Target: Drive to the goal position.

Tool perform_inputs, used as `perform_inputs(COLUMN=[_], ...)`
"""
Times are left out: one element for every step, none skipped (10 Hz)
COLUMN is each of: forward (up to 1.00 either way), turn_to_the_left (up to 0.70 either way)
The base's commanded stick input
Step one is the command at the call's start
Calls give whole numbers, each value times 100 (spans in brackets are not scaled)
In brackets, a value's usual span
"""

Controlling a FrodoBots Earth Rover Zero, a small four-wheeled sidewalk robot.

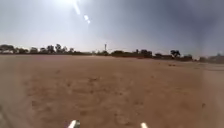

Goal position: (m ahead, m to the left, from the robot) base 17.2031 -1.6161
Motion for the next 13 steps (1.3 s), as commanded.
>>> perform_inputs(forward=[70, 70, 70, 70, 70, 70, 70, 70, 70, 70, 70, 70, 70], turn_to_the_left=[0, 0, 0, 0, 0, 0, 0, 0, 0, 0, 0, 0, 0])
